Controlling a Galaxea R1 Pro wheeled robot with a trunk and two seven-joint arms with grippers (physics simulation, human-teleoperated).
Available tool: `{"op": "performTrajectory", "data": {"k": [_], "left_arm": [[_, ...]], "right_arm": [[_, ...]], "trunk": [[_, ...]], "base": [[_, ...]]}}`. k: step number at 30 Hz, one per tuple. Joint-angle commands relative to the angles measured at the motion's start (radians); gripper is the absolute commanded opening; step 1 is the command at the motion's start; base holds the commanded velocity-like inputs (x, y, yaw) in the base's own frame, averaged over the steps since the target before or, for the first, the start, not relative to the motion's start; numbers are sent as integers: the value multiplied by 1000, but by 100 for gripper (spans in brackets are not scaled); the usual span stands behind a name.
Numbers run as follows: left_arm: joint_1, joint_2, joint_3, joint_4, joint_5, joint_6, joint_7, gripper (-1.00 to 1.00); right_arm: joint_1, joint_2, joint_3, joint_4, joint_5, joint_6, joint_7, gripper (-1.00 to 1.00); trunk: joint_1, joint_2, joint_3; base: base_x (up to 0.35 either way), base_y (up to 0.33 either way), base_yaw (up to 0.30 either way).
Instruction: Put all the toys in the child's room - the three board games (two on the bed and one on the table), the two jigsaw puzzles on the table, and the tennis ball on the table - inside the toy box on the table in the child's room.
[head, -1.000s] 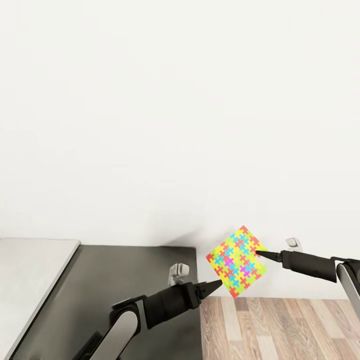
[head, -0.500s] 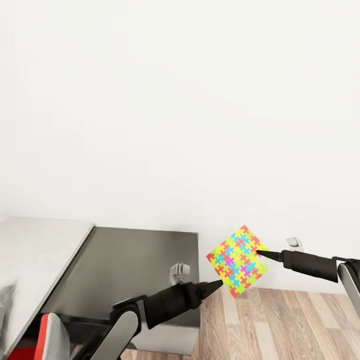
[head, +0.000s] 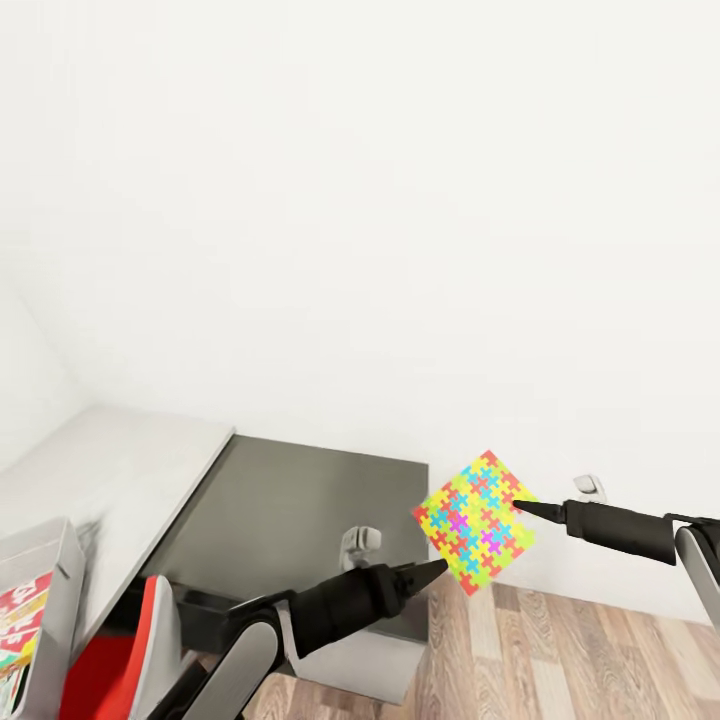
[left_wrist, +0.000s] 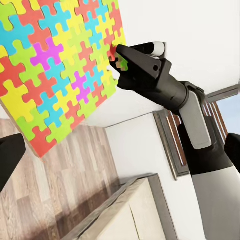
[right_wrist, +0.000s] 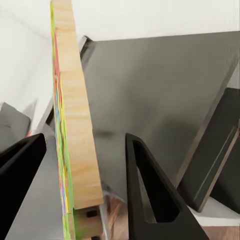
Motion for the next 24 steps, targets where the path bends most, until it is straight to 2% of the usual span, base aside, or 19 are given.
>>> {"op": "performTrajectory", "data": {"k": [1,6,10,11,15,16,18,22,24], "left_arm": [[-1,0,-1,0,3,3,2,100],[-20,-7,1,-5,-2,9,46,100],[-94,-24,2,-7,0,39,75,100],[-94,-24,2,-7,0,39,75,100],[-173,-50,10,-7,4,108,92,100],[-208,-65,23,-7,6,137,107,100],[-239,-76,43,-8,10,162,126,100],[-311,-90,80,-8,41,205,162,100],[-329,-92,86,-8,49,211,167,100]], "right_arm": [[0,0,-1,0,0,4,3,-100],[-1,0,-2,0,0,5,3,-100],[-2,2,-2,0,1,4,-1,-100],[-2,2,-2,0,1,4,-1,-100],[-3,3,-6,2,1,3,-5,-100],[-3,4,-15,2,1,3,-7,-100],[-3,5,-25,2,1,4,-7,-100],[-3,7,-41,3,2,5,-8,-100],[-3,7,-43,3,3,5,-9,-100]], "trunk": [[1,-2,-1],[1,-2,2],[1,-2,5],[1,-2,5],[1,-2,8],[1,-2,8],[1,-2,9],[1,-2,12],[1,-2,14]], "base": [[-9,0,263],[-5,0,264],[-2,0,266],[-1,0,267],[-1,0,268],[0,0,267],[0,0,265],[0,0,260],[0,0,257]]}}
